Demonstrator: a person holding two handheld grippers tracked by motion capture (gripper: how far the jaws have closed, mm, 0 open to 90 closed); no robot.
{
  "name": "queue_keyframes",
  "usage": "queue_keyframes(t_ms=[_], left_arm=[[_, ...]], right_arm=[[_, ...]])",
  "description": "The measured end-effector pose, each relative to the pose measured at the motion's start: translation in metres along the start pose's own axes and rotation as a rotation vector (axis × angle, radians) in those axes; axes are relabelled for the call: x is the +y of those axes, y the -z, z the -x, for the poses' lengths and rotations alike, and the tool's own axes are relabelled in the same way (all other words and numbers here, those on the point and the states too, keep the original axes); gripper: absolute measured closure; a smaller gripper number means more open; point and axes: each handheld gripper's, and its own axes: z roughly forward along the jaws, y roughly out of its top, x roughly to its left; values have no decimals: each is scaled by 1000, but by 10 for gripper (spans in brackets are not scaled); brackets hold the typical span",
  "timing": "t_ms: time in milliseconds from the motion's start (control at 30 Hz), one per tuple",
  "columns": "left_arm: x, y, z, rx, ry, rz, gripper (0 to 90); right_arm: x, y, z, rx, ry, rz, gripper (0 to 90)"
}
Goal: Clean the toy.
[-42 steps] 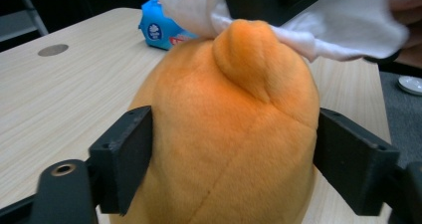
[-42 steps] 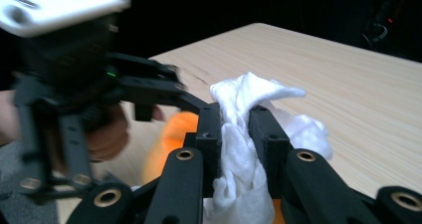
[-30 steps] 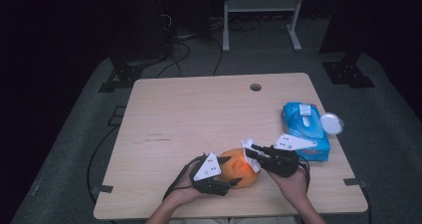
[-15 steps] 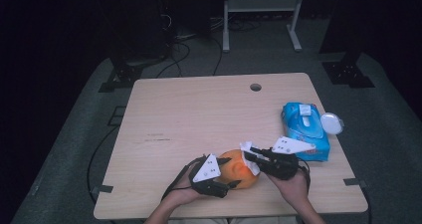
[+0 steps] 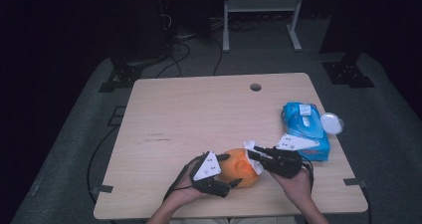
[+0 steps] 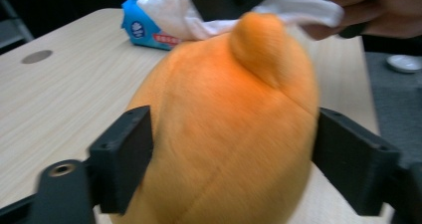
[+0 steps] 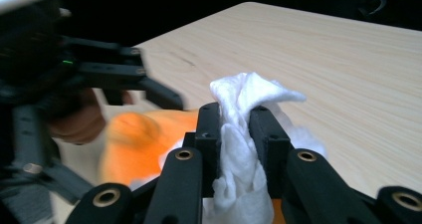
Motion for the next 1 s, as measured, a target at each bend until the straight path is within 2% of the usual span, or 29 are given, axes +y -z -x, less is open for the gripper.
queue_keyframes(t_ms=[67,133,167,233,300,333,400,433,533,667,700,733,767,867,933,1000], left_arm=[[-1,1,1,-17,-19,-12,207],[-1,3,2,-21,-34,-20,273],[-1,3,3,-20,-41,-21,291],[0,1,6,-23,-63,-23,301],[0,0,9,-26,-94,-27,301],[0,0,10,-24,-107,-30,300],[0,0,10,-23,-105,-28,285],[0,0,9,-21,-100,-26,269],[-2,-1,6,-14,-71,-8,226],[-2,-1,7,-15,-85,-14,221],[-2,0,7,-19,-90,-16,226],[-2,0,7,-24,-90,-18,235],[-2,1,7,-30,-89,-20,248],[-2,2,6,-37,-92,-20,260],[-2,1,6,-40,-93,-18,260],[-2,0,6,-46,-89,-22,256]], right_arm=[[2,-2,-7,45,-1,8,750],[3,-5,-9,46,30,-7,752],[2,-5,-6,43,23,-4,752],[-1,-2,6,-3,7,-10,752],[-7,-1,17,-102,37,-51,752],[-9,-1,21,-104,19,-60,753],[-10,1,22,-83,-5,-50,754],[-9,1,20,-75,3,-49,755],[-6,1,13,-17,-27,-20,755],[2,-1,-7,90,3,12,754],[4,-2,-11,101,21,10,754],[4,-4,-12,91,36,3,755],[2,-5,-10,85,26,-2,757],[-5,-4,8,39,-24,-12,756],[-10,-2,20,14,-74,-9,756],[-9,-1,20,15,-78,-10,758]])
